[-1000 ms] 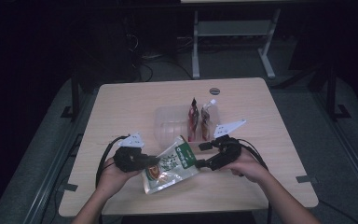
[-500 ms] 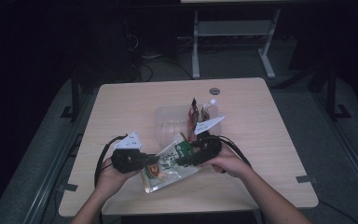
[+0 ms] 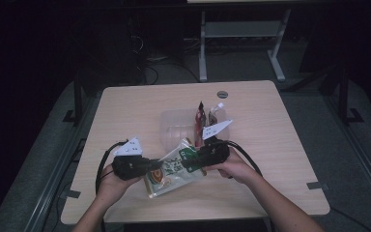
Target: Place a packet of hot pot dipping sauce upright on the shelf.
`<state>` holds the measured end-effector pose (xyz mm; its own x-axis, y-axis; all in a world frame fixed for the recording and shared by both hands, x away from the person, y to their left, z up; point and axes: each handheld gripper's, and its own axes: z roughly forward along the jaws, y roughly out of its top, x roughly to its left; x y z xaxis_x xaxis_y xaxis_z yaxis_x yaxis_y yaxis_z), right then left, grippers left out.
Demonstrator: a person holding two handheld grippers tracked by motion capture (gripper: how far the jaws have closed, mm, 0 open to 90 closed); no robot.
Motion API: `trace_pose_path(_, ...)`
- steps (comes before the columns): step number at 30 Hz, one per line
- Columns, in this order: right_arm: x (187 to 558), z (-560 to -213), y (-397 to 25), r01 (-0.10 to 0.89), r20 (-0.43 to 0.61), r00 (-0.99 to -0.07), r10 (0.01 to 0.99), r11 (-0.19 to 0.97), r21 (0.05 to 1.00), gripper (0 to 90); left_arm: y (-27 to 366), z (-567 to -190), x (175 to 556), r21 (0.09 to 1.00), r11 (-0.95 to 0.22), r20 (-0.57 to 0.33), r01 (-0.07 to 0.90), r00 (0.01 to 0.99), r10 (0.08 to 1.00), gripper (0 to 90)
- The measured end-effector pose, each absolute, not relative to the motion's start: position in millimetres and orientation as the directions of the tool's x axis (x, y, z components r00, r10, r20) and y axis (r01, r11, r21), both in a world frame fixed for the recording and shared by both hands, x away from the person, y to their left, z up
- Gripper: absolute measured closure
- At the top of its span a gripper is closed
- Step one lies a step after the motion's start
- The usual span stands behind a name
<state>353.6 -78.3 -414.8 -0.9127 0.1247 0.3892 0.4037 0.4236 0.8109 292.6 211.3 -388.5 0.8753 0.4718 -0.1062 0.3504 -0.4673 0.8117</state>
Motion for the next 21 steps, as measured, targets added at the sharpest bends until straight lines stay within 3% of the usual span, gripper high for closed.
trace_pose_path(7,356,-416,-79,0.426,0.43,-0.898,0.088,0.414,0.804,89.4,214,-391,294,0.818,-0.463,-0.102,0.341,0.879,0.466,88.0)
trace_pose_path(12,354,-414,-78,0.428,0.437,-0.897,0.071,0.396,0.813,90.0,219,-390,294,0.836,-0.433,-0.08,0.337,0.856,0.511,72.1)
trace_pose_path(14,352,-412,-78,0.426,0.439,-0.896,0.066,0.401,0.811,90.0,224,-386,292,0.848,-0.409,-0.08,0.336,0.845,0.529,70.6)
trace_pose_path(16,352,-411,-79,0.422,0.438,-0.897,0.053,0.39,0.818,90.0,229,-383,289,0.855,-0.398,-0.086,0.332,0.848,0.524,74.9)
trace_pose_path(18,351,-407,-80,0.427,0.446,-0.894,0.041,0.378,0.821,90.0,230,-382,287,0.851,-0.412,-0.087,0.327,0.859,0.504,88.6)
trace_pose_path(21,348,-403,-80,0.414,0.437,-0.899,0.022,0.368,0.833,90.0,225,-382,286,0.845,-0.424,-0.089,0.325,0.869,0.487,89.8)
